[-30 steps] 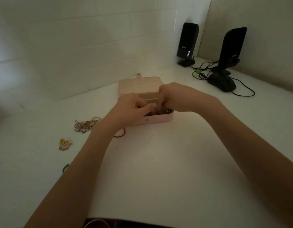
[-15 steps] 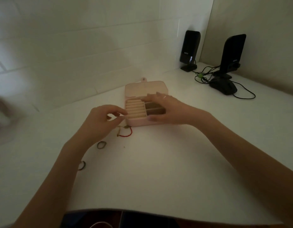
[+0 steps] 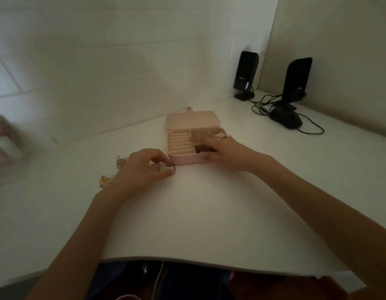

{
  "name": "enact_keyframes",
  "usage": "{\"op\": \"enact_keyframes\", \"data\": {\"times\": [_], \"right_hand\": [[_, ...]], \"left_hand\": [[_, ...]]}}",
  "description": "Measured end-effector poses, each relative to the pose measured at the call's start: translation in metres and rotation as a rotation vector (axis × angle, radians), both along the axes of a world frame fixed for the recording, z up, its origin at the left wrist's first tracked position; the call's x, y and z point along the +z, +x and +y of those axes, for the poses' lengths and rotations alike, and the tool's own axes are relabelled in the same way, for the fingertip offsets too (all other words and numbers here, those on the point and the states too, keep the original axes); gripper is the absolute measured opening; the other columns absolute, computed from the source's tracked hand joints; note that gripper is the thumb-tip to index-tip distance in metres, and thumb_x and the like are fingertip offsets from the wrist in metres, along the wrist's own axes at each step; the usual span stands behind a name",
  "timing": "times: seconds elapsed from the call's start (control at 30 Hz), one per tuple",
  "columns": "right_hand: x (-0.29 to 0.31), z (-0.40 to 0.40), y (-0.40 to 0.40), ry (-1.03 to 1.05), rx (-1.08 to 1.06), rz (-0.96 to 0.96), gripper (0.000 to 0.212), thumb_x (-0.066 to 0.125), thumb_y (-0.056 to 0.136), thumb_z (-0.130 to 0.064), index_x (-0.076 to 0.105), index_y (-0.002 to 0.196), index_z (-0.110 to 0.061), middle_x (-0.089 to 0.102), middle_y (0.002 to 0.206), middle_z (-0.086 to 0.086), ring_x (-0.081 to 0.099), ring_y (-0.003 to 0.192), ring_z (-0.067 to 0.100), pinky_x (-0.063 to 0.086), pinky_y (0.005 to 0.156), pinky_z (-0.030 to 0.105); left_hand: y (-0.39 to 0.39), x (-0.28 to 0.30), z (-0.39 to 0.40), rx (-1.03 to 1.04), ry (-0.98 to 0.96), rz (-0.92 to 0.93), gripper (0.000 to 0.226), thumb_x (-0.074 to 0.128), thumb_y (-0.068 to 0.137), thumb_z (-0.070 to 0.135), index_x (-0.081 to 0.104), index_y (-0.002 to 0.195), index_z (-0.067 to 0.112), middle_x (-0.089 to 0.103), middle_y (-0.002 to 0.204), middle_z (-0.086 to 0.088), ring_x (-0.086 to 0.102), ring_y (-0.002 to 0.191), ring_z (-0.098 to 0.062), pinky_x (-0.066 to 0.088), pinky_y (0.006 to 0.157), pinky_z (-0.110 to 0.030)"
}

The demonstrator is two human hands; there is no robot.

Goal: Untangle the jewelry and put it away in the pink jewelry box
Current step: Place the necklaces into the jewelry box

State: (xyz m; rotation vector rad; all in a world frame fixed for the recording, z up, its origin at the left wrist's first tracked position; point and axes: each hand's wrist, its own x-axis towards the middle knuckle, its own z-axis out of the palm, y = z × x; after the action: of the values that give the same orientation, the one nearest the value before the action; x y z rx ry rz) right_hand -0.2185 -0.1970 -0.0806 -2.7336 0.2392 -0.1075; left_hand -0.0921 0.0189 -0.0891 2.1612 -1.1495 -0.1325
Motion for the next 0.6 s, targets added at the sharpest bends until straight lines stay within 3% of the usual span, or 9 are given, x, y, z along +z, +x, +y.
{"op": "enact_keyframes", "data": {"times": [0.07,0.13,0.2,0.3,0.43,0.5,0.6], "right_hand": [[0.013,-0.006,-0.003,0.227,-0.082,-0.202,0.042,0.044,0.099,-0.025,0.039,0.140,-0.035,0.050,0.134,-0.005,0.049,0.118,0.012,0.037,0.093,0.016],[0.022,-0.018,-0.002,0.087,-0.142,-0.283,0.035,0.046,0.097,-0.012,0.056,0.129,-0.022,0.060,0.124,0.002,0.054,0.111,0.016,0.038,0.090,0.018],[0.022,-0.028,0.002,-0.027,-0.152,-0.178,0.029,0.051,0.093,-0.007,0.065,0.118,-0.015,0.063,0.119,0.006,0.055,0.103,0.016,0.034,0.083,0.015],[0.020,-0.032,0.010,-0.036,-0.168,-0.108,0.023,0.060,0.089,-0.012,0.070,0.109,-0.017,0.067,0.110,0.005,0.051,0.087,0.008,0.034,0.075,0.017],[0.028,-0.034,0.023,-0.102,-0.172,-0.039,0.019,0.068,0.083,-0.015,0.075,0.100,-0.021,0.070,0.099,0.003,0.059,0.087,0.015,0.039,0.072,0.021],[0.029,-0.036,0.026,-0.155,-0.174,0.020,0.022,0.067,0.083,-0.015,0.074,0.101,-0.024,0.070,0.098,0.004,0.061,0.089,0.019,0.043,0.074,0.024],[0.026,-0.038,0.026,-0.177,-0.164,0.024,0.022,0.065,0.083,-0.016,0.074,0.100,-0.025,0.071,0.095,0.003,0.062,0.088,0.020,0.050,0.078,0.031]], "left_hand": [[0.001,0.002,-0.001,-0.007,-0.051,-0.008,0.013,0.076,0.074,0.028,0.065,0.078,0.031,0.063,0.088,0.009,0.056,0.087,-0.006,0.042,0.078,-0.021],[0.001,0.006,-0.007,-0.012,-0.100,-0.057,0.009,0.072,0.079,0.023,0.065,0.081,0.029,0.064,0.089,0.006,0.057,0.088,-0.009,0.042,0.081,-0.024],[0.001,0.013,-0.017,-0.023,-0.151,-0.093,0.006,0.068,0.082,0.019,0.065,0.085,0.024,0.065,0.091,0.004,0.057,0.090,-0.010,0.040,0.080,-0.020],[0.000,0.018,-0.035,-0.073,-0.138,-0.097,0.007,0.068,0.083,0.020,0.067,0.089,0.021,0.064,0.095,0.005,0.054,0.092,-0.009,0.035,0.077,-0.016],[-0.002,0.012,-0.052,-0.184,-0.016,-0.089,0.030,0.073,0.065,0.040,0.068,0.088,0.022,0.064,0.096,0.004,0.053,0.094,-0.010,0.039,0.081,-0.023],[-0.002,0.008,-0.057,-0.230,0.002,-0.054,0.031,0.082,0.062,0.028,0.066,0.088,0.022,0.063,0.099,0.000,0.055,0.098,-0.014,0.041,0.084,-0.022],[0.002,0.003,-0.060,-0.234,-0.027,-0.039,0.033,0.081,0.064,0.008,0.062,0.085,0.025,0.063,0.100,-0.003,0.056,0.098,-0.017,0.038,0.081,-0.012]]}}
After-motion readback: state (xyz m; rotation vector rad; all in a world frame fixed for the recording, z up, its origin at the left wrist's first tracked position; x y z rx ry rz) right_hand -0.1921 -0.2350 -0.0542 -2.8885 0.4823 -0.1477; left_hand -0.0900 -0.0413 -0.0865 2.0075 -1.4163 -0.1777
